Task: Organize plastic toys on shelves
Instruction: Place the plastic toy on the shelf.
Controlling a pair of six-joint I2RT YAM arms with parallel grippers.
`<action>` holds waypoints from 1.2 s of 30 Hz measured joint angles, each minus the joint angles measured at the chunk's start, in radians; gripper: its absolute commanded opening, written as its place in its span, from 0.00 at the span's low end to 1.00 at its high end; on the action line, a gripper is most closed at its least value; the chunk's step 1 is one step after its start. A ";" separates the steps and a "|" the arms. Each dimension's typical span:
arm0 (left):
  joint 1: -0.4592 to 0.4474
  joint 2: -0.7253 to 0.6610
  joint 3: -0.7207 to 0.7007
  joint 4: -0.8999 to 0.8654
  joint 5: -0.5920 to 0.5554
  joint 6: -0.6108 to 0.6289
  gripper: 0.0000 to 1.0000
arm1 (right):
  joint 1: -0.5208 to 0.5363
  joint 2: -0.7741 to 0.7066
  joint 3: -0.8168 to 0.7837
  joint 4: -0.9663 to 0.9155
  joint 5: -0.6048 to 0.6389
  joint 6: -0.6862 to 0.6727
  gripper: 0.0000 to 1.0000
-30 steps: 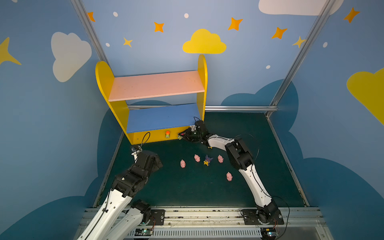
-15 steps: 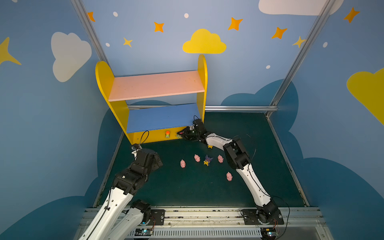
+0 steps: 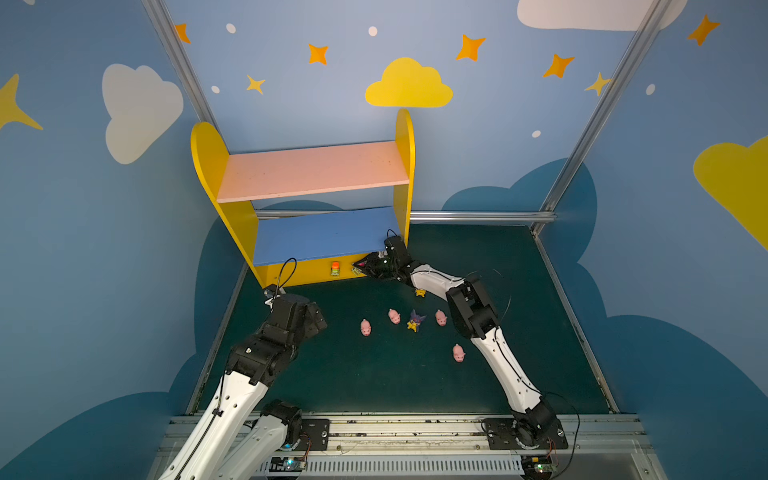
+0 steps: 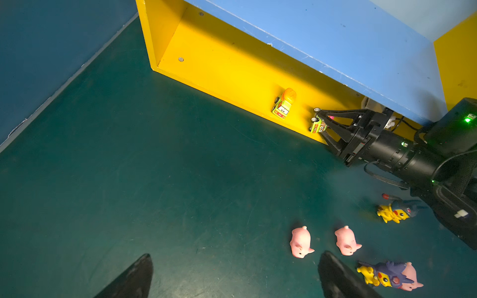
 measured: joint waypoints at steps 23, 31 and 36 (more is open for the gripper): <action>0.036 -0.018 0.000 -0.001 0.026 0.011 1.00 | 0.001 0.024 0.054 -0.042 0.000 -0.005 0.41; 0.046 -0.034 0.000 -0.002 0.027 0.014 1.00 | 0.003 0.021 0.046 -0.037 -0.002 -0.025 0.48; 0.048 -0.054 -0.002 -0.006 0.031 0.013 1.00 | 0.011 0.000 0.008 -0.024 0.002 -0.044 0.47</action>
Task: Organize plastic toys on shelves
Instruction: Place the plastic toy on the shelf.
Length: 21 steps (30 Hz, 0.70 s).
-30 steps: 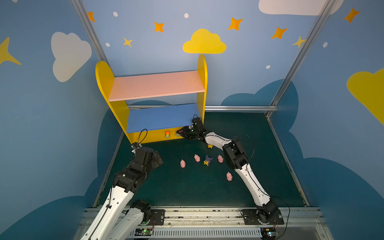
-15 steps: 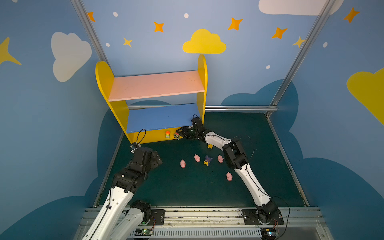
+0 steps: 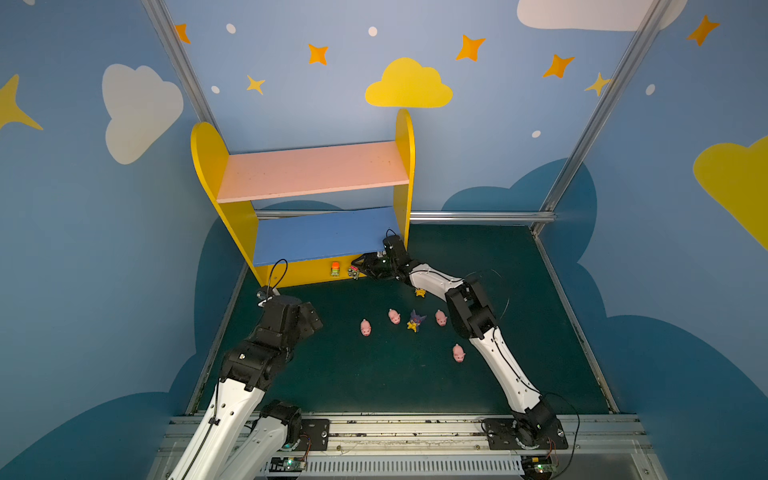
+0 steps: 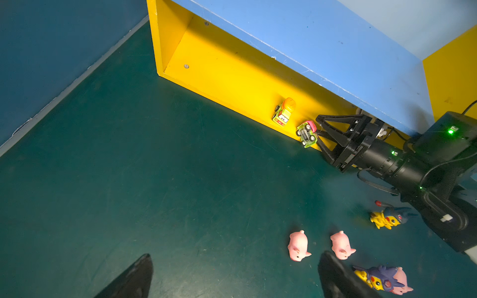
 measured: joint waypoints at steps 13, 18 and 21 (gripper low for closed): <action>0.002 -0.075 -0.015 -0.037 0.003 -0.014 1.00 | 0.026 -0.037 -0.046 -0.029 0.047 -0.061 0.40; 0.002 -0.090 -0.015 -0.053 0.003 -0.019 1.00 | 0.035 -0.037 -0.046 -0.040 0.062 -0.078 0.38; 0.002 -0.102 -0.015 -0.064 0.003 -0.019 1.00 | 0.040 -0.047 -0.059 -0.043 0.071 -0.088 0.38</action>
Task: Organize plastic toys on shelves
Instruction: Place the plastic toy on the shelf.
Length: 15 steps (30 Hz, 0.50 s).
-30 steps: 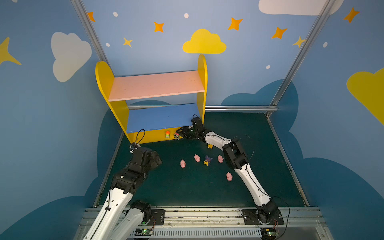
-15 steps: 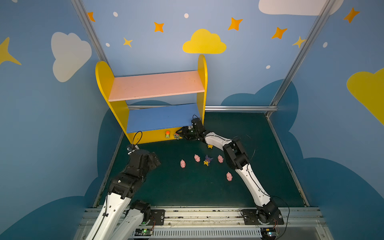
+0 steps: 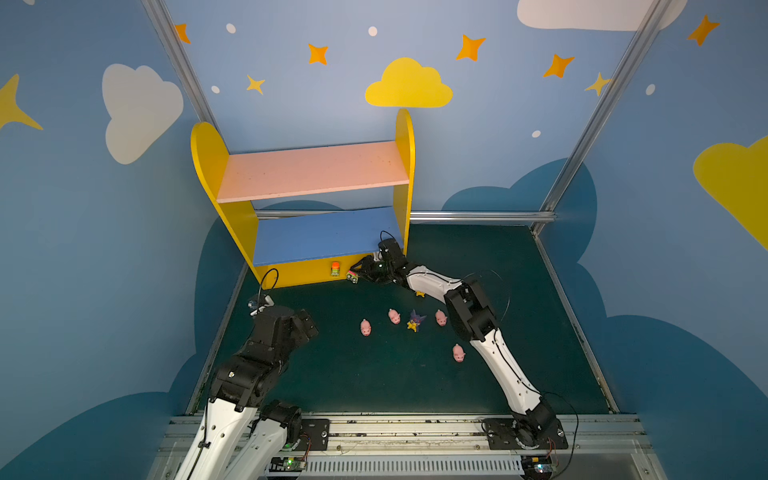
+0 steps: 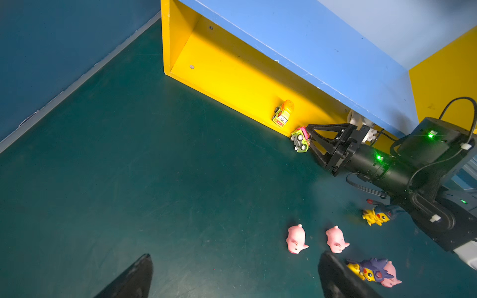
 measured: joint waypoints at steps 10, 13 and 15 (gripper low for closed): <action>0.000 -0.030 0.000 -0.009 0.002 -0.006 1.00 | 0.032 -0.078 -0.129 -0.038 0.030 -0.034 0.39; 0.000 -0.040 0.000 -0.009 0.006 -0.007 1.00 | 0.039 -0.096 -0.150 -0.049 0.035 -0.046 0.39; 0.000 -0.050 0.000 -0.010 0.008 -0.010 1.00 | 0.044 -0.106 -0.163 -0.056 0.041 -0.053 0.39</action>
